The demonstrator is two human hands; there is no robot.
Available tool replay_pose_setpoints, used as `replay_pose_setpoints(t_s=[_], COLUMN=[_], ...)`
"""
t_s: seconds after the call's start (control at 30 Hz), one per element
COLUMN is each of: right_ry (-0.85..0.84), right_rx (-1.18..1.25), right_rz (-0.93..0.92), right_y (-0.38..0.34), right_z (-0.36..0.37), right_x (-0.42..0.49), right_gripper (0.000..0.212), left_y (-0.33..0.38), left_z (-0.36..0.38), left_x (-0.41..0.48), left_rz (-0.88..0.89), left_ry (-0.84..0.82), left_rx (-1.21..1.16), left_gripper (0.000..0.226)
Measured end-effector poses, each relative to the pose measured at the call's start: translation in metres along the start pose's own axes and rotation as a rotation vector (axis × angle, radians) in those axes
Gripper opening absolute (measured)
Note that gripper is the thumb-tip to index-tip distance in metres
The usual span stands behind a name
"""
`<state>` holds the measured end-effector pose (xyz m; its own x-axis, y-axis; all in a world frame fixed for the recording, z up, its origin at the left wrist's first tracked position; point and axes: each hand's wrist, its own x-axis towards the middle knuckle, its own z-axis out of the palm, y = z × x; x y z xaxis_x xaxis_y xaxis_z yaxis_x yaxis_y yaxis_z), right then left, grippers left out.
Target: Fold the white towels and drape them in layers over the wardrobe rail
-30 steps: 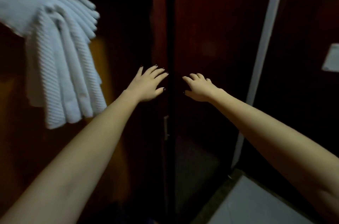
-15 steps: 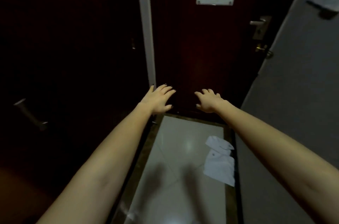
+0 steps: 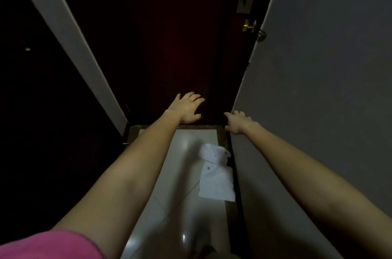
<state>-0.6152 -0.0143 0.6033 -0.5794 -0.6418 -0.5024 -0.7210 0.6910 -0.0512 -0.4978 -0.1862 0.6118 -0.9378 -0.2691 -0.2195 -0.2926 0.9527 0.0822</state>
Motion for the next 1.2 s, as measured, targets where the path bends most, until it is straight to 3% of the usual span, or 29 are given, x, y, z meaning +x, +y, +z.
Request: replay_pose_setpoints(t_s=[0.37, 0.63, 0.77, 0.97, 1.2], right_ry=[-0.076, -0.114, -0.136, -0.086, -0.051], right_rx=[0.308, 0.504, 0.578, 0.62, 0.64], right_rz=[0.202, 0.482, 0.608, 0.752, 0.794], right_y=[0.059, 0.065, 0.063, 0.066, 0.073], right_z=[0.031, 0.037, 0.056, 0.141, 0.31], right_x=[0.144, 0.223, 0.244, 0.297, 0.413], right_gripper=[0.063, 0.07, 0.071, 0.064, 0.057], left_y=[-0.037, -0.058, -0.059, -0.063, -0.083], left_z=[0.07, 0.081, 0.109, 0.215, 0.428], left_x=[0.195, 0.339, 0.38, 0.413, 0.469], left_rz=[0.22, 0.603, 0.777, 0.843, 0.883], left_ry=[-0.219, -0.39, -0.359, -0.389, -0.403], left_rx=[0.037, 0.118, 0.122, 0.082, 0.059], left_gripper=[0.066, 0.061, 0.062, 0.058, 0.057])
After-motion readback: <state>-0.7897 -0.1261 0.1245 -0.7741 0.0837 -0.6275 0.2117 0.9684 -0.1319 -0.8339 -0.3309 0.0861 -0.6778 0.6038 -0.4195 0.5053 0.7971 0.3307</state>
